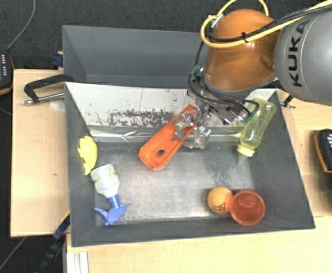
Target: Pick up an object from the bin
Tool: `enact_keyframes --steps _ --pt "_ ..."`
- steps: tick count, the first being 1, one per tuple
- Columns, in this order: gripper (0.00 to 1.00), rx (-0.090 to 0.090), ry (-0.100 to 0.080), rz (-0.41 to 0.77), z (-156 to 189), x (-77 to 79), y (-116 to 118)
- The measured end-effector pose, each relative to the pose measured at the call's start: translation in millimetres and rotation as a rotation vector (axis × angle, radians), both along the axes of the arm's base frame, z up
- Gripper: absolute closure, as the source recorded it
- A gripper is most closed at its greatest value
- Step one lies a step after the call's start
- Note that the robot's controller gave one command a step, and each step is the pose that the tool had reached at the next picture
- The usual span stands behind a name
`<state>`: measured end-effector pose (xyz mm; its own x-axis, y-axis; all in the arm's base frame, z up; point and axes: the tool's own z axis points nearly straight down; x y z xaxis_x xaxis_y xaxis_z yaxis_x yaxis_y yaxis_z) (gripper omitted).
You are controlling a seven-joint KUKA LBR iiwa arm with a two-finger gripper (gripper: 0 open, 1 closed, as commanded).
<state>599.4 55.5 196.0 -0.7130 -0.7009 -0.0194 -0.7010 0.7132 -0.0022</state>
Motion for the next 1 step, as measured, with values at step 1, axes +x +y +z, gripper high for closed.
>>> enact_keyframes --steps 1 --pt "1.00 0.002 -0.017 0.051 61.0 -1.4 21.5"
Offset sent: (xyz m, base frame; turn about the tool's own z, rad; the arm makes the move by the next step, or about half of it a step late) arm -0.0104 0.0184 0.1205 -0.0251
